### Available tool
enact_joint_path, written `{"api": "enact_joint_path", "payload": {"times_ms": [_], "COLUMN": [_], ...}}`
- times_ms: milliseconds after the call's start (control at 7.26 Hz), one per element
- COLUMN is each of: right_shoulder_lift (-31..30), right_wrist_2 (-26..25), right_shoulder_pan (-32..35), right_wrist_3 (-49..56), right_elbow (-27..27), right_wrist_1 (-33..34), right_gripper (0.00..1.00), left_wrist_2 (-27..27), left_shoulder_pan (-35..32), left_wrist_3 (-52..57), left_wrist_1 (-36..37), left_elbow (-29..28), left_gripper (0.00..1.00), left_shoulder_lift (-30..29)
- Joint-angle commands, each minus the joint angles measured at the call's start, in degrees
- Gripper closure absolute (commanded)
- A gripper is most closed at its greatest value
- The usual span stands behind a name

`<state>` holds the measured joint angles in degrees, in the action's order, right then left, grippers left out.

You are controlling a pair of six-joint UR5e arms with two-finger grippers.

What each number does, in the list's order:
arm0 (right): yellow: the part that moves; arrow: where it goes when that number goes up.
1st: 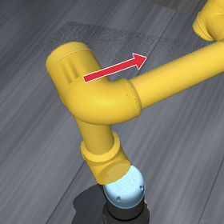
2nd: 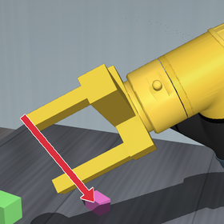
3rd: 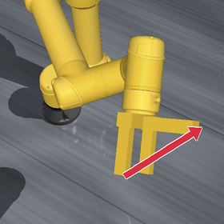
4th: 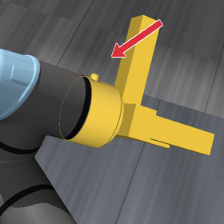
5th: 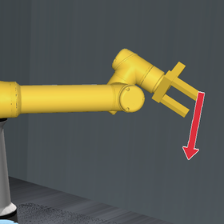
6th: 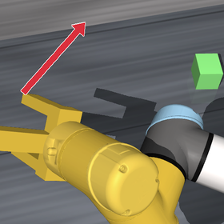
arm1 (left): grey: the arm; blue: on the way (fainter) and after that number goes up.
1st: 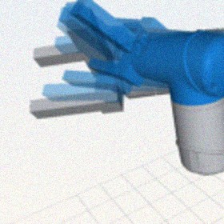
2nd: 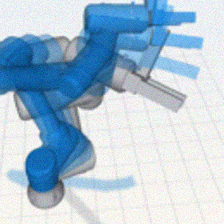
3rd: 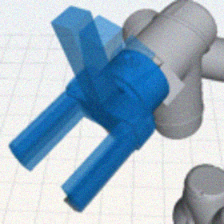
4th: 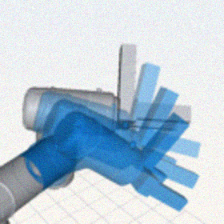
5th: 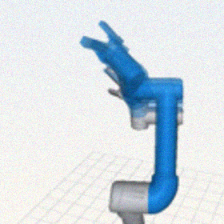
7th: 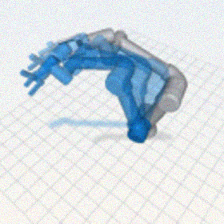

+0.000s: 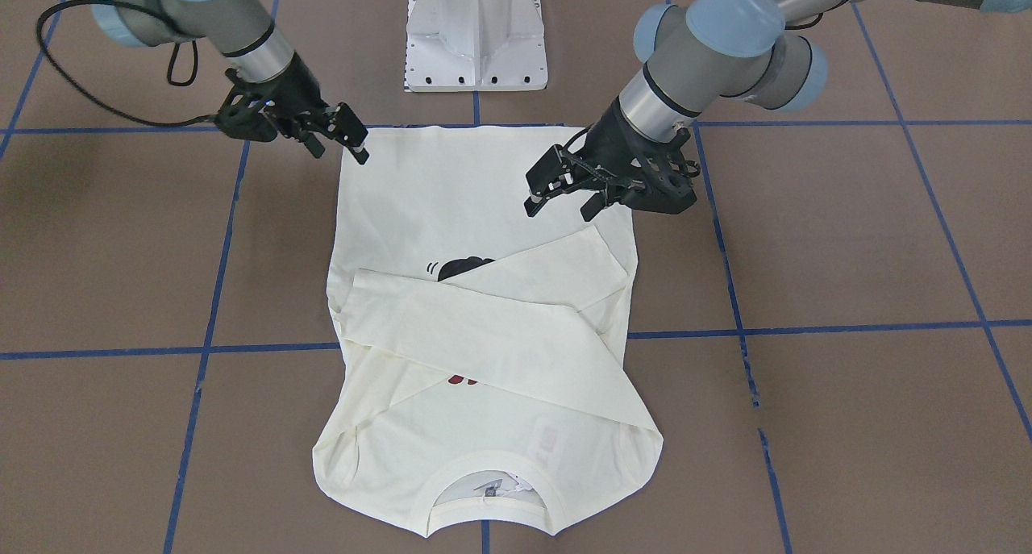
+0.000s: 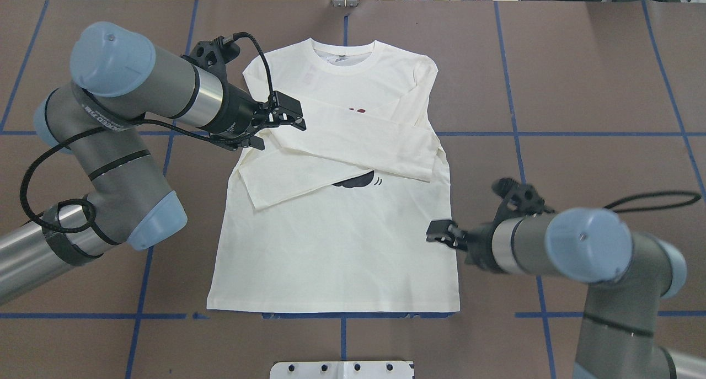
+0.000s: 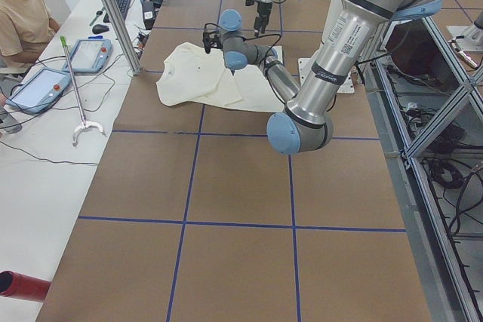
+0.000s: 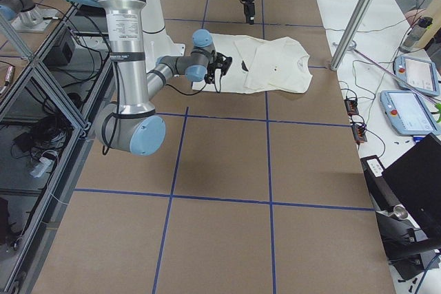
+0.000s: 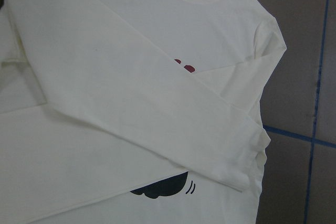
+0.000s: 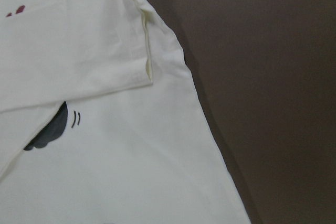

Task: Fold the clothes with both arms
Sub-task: 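Move both grippers to the shirt hem nearest the robot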

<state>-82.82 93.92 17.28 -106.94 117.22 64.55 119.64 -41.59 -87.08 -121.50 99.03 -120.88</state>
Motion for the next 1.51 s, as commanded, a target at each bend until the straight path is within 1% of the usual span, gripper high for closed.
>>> {"api": "enact_joint_path", "payload": {"times_ms": [0, 275, 551, 689, 826, 964, 1102, 1377], "right_shoulder_lift": [1.08, 1.08, 0.46, 0.72, 0.99, 0.82, 0.73, 0.2], "right_wrist_2": [-14.36, -14.82, -15.26, -15.26, -15.26, -15.26, -15.34, -16.48], "right_shoulder_pan": [-12.52, -13.85, -14.47, -14.55, -14.56, -14.38, -14.12, -14.38], "right_wrist_3": [-10.97, -11.36, -11.36, -11.36, -11.36, -11.27, -11.01, -10.92], "right_elbow": [2.66, 2.58, 2.49, 2.49, 2.4, 2.49, 2.66, 2.58], "right_wrist_1": [11.27, 17.51, 18.06, 19.02, 19.9, 19.91, 20.0, 20.08], "right_gripper": [0.43, 0.45, 0.45, 0.49, 0.71, 0.98, 1.0, 1.0], "left_wrist_2": [-0.2, -0.28, -0.29, -0.29, -0.37, -1.16, -1.77, -1.95], "left_shoulder_pan": [-0.34, -0.25, -0.16, -0.16, -0.16, -0.16, -0.08, -0.16], "left_wrist_3": [0.51, 0.25, 0.25, 0.25, 0.25, 0.25, 0.16, -0.19], "left_wrist_1": [-0.05, -0.05, -0.05, -0.05, -0.05, -0.05, 0.03, 1.08], "left_elbow": [0.11, 0.02, -0.16, -0.16, -0.24, -0.24, -0.24, 0.54], "left_gripper": [0.03, 0.03, 0.02, 0.02, 0.02, 0.02, 0.02, 0.02], "left_shoulder_lift": [1.35, 1.35, 1.27, 1.35, 1.35, 1.27, 1.35, 1.53]}}
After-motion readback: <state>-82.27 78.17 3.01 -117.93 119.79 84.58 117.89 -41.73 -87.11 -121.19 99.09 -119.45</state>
